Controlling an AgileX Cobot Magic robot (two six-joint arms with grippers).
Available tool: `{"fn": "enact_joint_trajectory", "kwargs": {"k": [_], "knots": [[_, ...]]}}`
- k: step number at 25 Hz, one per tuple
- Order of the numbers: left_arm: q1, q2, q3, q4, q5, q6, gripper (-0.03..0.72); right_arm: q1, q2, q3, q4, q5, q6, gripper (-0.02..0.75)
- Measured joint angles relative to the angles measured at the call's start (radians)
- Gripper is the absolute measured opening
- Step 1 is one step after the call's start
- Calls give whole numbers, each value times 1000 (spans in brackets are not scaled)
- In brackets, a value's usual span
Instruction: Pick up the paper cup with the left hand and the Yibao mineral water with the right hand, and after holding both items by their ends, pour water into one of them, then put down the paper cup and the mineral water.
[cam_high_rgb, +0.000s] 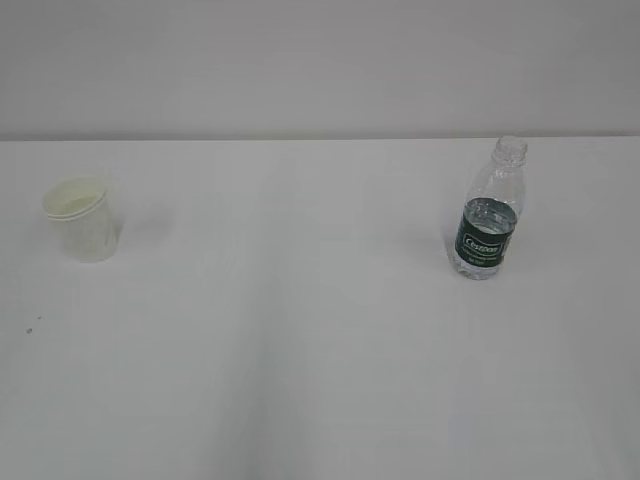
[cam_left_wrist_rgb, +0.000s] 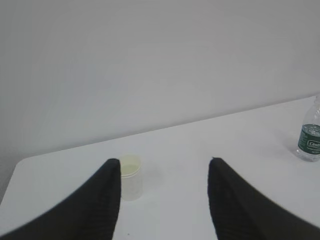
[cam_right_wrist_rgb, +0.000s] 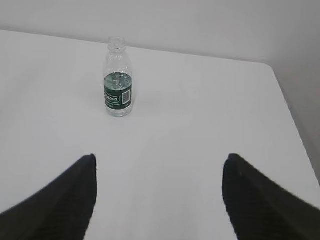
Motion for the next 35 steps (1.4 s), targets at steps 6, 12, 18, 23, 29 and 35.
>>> {"fn": "enact_joint_trajectory", "kwargs": {"k": [6, 12, 18, 23, 29, 35], "knots": [[0, -6, -1, 0, 4, 0, 393, 0, 0, 0, 4, 8, -4, 589], [0, -6, -54, 36, 53, 0, 393, 0, 0, 0, 4, 10, -4, 589], [0, -6, -60, 62, 191, -7, 389, 0, 0, -1, 4, 70, -12, 543], [0, -6, -60, 66, 247, -29, 386, 0, 0, -1, 4, 91, -15, 524], [0, -6, -60, 74, 314, -35, 386, 0, 0, 26, 10, 97, -7, 520], [0, -6, -52, 83, 355, -35, 386, 0, 0, 73, 23, 80, -3, 520]]}}
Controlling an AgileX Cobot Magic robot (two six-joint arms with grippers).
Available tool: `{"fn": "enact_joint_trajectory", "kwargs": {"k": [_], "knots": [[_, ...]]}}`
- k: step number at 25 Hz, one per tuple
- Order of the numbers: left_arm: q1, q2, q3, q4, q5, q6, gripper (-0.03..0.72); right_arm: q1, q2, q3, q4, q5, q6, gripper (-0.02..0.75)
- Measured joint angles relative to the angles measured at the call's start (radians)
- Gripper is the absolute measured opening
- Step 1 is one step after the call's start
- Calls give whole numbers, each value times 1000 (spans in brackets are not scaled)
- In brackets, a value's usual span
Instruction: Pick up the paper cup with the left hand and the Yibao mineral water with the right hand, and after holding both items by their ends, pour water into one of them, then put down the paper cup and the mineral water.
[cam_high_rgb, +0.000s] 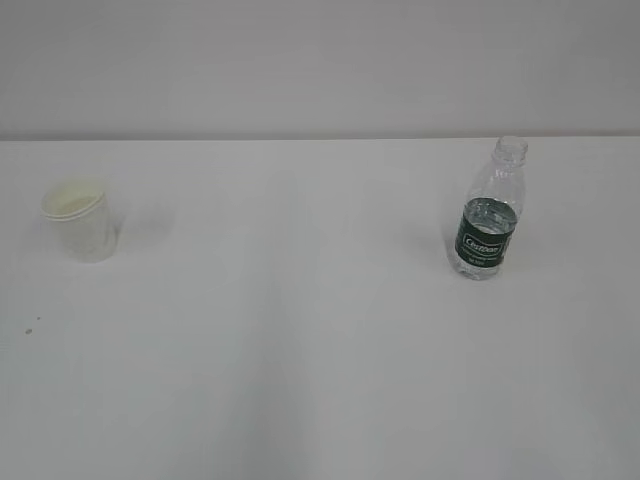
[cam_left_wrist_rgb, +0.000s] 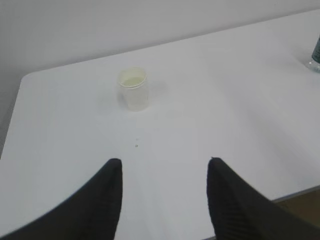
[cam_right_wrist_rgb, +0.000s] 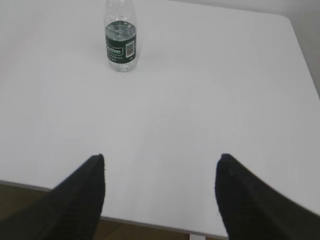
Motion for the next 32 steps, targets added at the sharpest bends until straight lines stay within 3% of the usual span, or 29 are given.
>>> {"fn": "enact_joint_trajectory", "kwargs": {"k": [20, 32], "knots": [[0, 0, 126, 2, -11, 0, 388, 0, 0, 44, 6, -43, 4, 519], [0, 0, 206, -44, -51, -40, 475, 0, 0, 44, 6, -46, 2, 564]]}}
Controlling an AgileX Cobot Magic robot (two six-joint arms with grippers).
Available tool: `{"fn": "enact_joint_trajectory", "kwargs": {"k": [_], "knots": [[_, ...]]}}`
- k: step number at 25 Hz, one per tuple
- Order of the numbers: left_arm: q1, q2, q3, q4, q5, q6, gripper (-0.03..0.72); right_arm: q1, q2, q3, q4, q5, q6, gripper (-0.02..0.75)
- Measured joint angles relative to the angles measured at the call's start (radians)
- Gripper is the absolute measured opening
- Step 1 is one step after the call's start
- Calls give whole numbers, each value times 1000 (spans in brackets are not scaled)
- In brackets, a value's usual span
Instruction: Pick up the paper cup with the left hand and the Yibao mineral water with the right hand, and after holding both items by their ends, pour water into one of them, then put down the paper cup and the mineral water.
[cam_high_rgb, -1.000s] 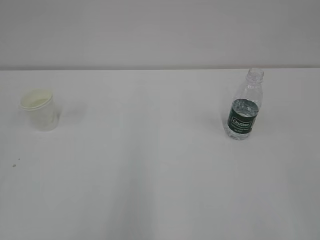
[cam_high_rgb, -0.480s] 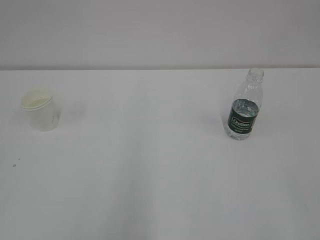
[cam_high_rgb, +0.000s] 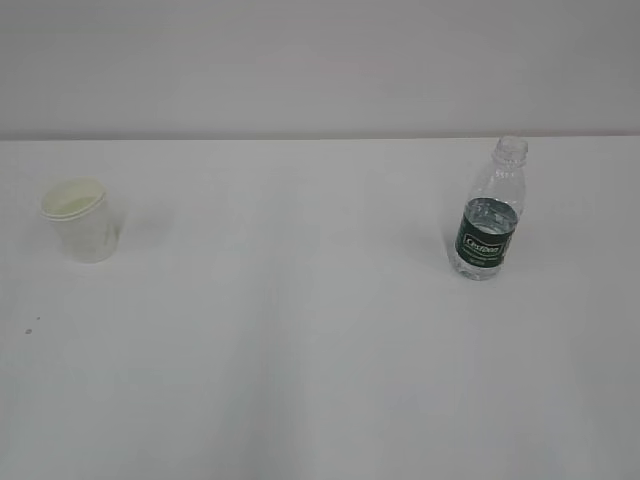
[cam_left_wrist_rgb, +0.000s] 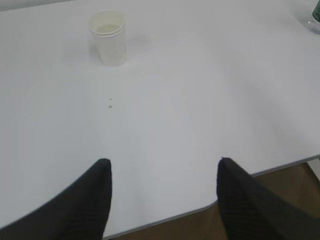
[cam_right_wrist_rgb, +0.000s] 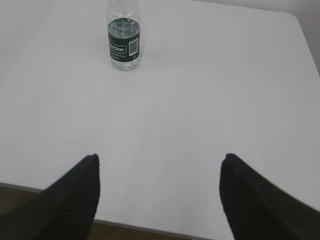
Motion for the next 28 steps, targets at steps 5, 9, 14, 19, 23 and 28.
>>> {"fn": "enact_joint_trajectory", "kwargs": {"k": [5, 9, 14, 19, 23, 28], "knots": [[0, 0, 0, -2, -9, -54, 479, 0, 0, 0, 0, 0, 0, 574], [0, 0, 20, 2, -18, -86, 479, 0, 0, 0, 0, -1, 0, 575], [0, 0, 26, 4, -21, -94, 479, 0, 0, 0, 0, -2, 0, 575], [0, 0, 26, 21, -23, -123, 479, 0, 0, 0, 0, -2, 0, 577], [0, 0, 26, 34, -23, -141, 479, 0, 0, 0, 0, -2, 0, 603], [0, 0, 26, 36, -23, -144, 479, 0, 0, 0, 0, -2, 0, 607]]}}
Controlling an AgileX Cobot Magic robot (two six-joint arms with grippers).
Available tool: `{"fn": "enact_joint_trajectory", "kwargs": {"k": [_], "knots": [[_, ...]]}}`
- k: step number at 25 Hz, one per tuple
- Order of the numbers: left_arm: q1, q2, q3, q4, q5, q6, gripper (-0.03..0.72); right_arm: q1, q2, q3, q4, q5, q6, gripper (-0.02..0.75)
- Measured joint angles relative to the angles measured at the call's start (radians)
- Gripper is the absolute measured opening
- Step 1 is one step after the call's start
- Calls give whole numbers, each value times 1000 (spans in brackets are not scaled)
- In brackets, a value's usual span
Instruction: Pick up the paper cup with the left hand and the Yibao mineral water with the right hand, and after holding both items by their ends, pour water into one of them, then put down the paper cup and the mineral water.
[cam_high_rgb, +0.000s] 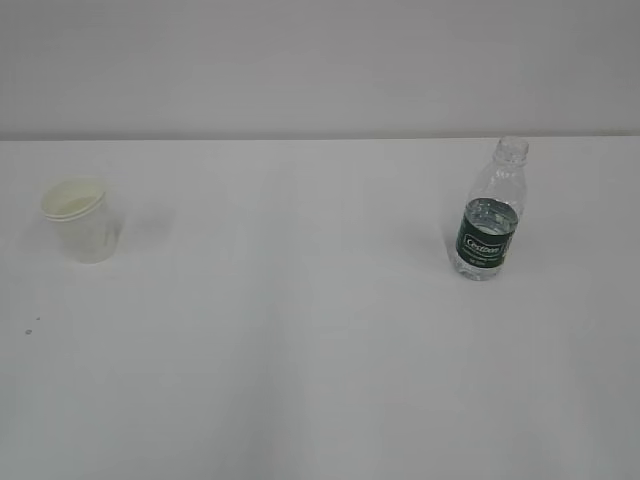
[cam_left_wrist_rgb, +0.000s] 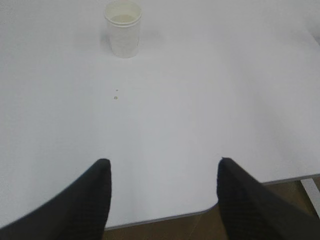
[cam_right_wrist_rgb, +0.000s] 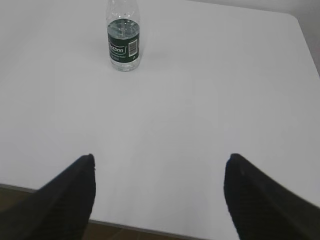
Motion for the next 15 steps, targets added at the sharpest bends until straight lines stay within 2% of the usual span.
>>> {"fn": "enact_joint_trajectory", "kwargs": {"k": [15], "knots": [[0, 0, 0, 2, 0, -2, 479, 0, 0, 0, -2, 0, 2, 591]]}}
